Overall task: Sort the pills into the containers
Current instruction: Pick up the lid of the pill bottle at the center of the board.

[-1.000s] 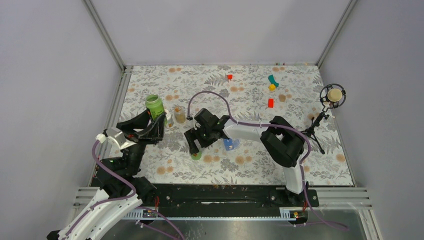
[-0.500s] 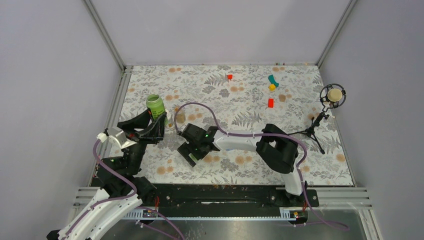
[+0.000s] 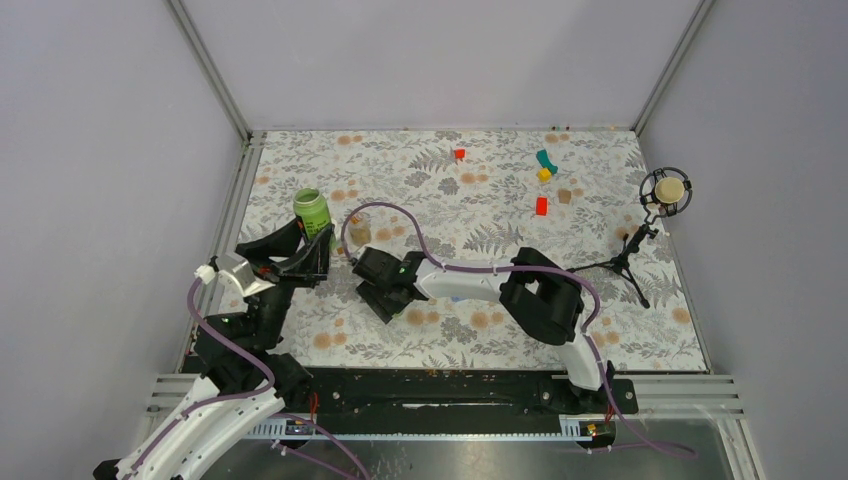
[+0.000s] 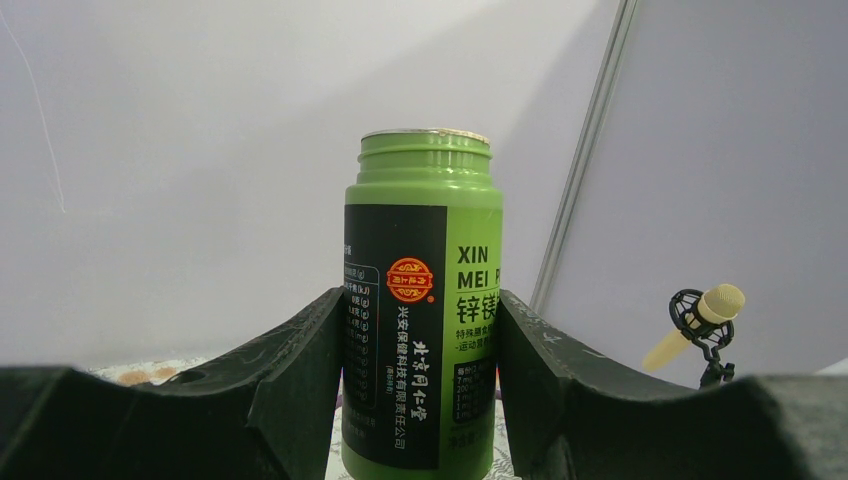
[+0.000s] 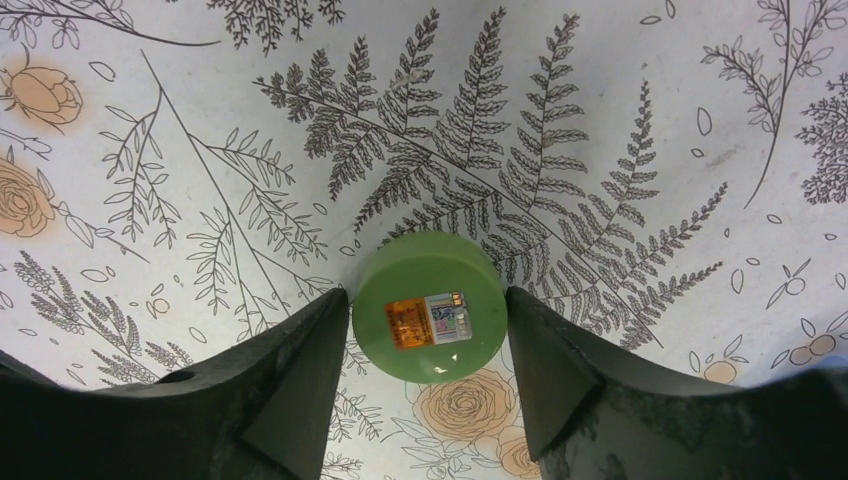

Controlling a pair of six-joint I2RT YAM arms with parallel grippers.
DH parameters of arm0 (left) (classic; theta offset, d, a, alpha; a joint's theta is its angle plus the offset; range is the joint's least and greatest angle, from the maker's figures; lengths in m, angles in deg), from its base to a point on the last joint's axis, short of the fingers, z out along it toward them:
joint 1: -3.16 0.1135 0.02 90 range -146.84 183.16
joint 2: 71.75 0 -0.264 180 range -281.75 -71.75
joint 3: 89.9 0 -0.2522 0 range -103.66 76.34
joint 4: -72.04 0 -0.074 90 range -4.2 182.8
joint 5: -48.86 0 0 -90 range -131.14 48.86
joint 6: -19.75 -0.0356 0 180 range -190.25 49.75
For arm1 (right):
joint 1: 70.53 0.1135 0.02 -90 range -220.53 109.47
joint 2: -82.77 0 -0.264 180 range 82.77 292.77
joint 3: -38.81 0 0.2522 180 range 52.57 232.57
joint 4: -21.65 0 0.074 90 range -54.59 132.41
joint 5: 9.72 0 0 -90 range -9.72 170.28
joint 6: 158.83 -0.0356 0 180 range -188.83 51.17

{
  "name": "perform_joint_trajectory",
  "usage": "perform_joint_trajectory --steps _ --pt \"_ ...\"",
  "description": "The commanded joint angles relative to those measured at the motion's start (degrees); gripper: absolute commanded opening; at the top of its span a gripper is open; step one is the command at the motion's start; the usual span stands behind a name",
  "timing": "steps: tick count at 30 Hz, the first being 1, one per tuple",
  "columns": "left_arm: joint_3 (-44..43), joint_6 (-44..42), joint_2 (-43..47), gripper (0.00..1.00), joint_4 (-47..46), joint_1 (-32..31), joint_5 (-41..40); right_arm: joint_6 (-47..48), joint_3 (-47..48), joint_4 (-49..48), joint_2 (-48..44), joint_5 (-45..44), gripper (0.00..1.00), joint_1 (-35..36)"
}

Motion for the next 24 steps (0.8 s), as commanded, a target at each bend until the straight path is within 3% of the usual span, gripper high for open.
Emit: perform_joint_trajectory --steps 1,3,13,19,24 --pt "-1.6 0.5 -0.1 0.0 -2.7 0.3 -0.2 -0.8 1.5 2.3 -0.3 -1.9 0.63 0.5" --pt "-1.5 0.5 -0.1 0.0 -2.6 0.3 -0.3 -1.2 0.6 2.2 -1.5 -1.4 0.58 0.6" --pt "-1.2 2.8 -2.4 0.0 -0.2 0.3 0.7 -2.0 -7.5 2.2 -18.6 5.9 0.57 -3.9" --pt "-0.3 4.3 -6.3 0.0 -0.4 0.3 7.2 -3.8 -17.5 2.3 -35.5 9.8 0.58 -10.4" --pt "-0.2 4.2 -10.5 0.0 -1.7 0.3 18.6 -4.3 -20.5 5.7 -47.9 11.8 0.6 -14.1"
